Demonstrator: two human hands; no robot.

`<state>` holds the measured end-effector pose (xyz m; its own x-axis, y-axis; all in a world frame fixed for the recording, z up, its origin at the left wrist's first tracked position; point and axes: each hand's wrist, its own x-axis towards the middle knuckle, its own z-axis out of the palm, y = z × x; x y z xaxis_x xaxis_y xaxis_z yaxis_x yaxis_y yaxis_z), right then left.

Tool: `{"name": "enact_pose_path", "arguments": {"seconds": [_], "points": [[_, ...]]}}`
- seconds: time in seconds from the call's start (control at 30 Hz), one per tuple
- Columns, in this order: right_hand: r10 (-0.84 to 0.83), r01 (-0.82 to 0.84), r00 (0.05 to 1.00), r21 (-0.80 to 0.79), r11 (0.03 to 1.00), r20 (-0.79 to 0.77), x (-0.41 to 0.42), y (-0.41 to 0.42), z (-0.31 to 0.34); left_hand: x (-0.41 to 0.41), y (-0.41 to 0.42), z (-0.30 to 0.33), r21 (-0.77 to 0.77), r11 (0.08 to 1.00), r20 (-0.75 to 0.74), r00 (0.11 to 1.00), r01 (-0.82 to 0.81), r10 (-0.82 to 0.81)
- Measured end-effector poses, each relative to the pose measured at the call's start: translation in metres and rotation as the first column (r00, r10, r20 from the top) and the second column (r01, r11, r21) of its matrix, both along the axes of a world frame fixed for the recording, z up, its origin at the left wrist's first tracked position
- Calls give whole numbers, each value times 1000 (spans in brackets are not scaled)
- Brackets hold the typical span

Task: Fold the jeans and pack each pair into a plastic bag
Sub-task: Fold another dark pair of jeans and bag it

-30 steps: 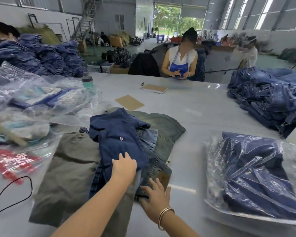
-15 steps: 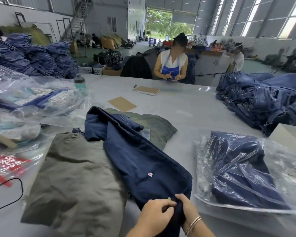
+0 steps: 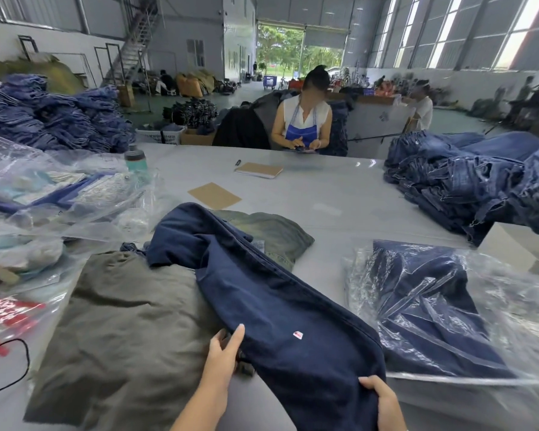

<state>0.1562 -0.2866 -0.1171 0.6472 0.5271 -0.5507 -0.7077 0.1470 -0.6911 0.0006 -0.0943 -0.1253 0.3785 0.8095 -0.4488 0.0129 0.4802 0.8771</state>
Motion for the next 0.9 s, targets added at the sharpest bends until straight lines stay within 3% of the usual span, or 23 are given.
{"name": "enact_pose_path", "arguments": {"seconds": [0.1, 0.17, 0.23, 0.33, 0.43, 0.5, 0.53, 0.57, 0.63, 0.67, 0.73, 0.8, 0.83, 0.9], "points": [[-1, 1, 1000, 45, 999, -12, -2, 3, 1, 15, 10, 15, -178, 981, 260, 965, 81, -32], [-1, 0, 998, 16, 1000, 62, 1, -4, -5, 23, 20, 26, -245, 968, 283, 959, 57, 15], [83, -50, 968, -145, 988, 235, 4, -14, -19, 31, 29, 35, -231, 973, 226, 973, 14, 40], [276, -89, 869, -419, 904, 411, -10, -11, -28, 45, 29, 57, -217, 976, 269, 963, 24, 36], [336, -15, 697, -456, 890, 633, -18, 5, -28, 53, 21, 86, -208, 973, 438, 899, 101, 0], [469, -212, 514, -424, 881, 718, -35, 16, -10, 57, 10, 103, -132, 975, 524, 848, 180, -85], [503, -338, 513, -375, 863, 696, -41, 23, -2, 60, 2, 111, -69, 973, 532, 833, 222, -152], [472, -403, 604, -264, 876, 643, -45, 32, 12, 63, -7, 117, -8, 966, 526, 823, 257, -214], [262, -338, 864, 109, 935, 431, -41, 45, 35, 69, -31, 122, 94, 941, 480, 814, 324, -328], [220, -301, 937, 305, 904, 272, -39, 49, 51, 70, -43, 121, 162, 916, 412, 818, 367, -401], [240, -242, 968, 507, 827, 70, -29, 44, 77, 70, -64, 113, 291, 818, 236, 792, 496, -564], [185, -192, 981, 465, 864, 61, -16, 33, 89, 67, -79, 105, 351, 676, 154, 672, 648, -725], [159, -170, 985, 394, 904, 59, -8, 31, 91, 66, -85, 102, 362, 614, 185, 591, 702, -785], [131, -133, 991, 265, 955, 24, 6, 26, 98, 61, -91, 93, 287, 618, 384, 503, 732, -775]]}}
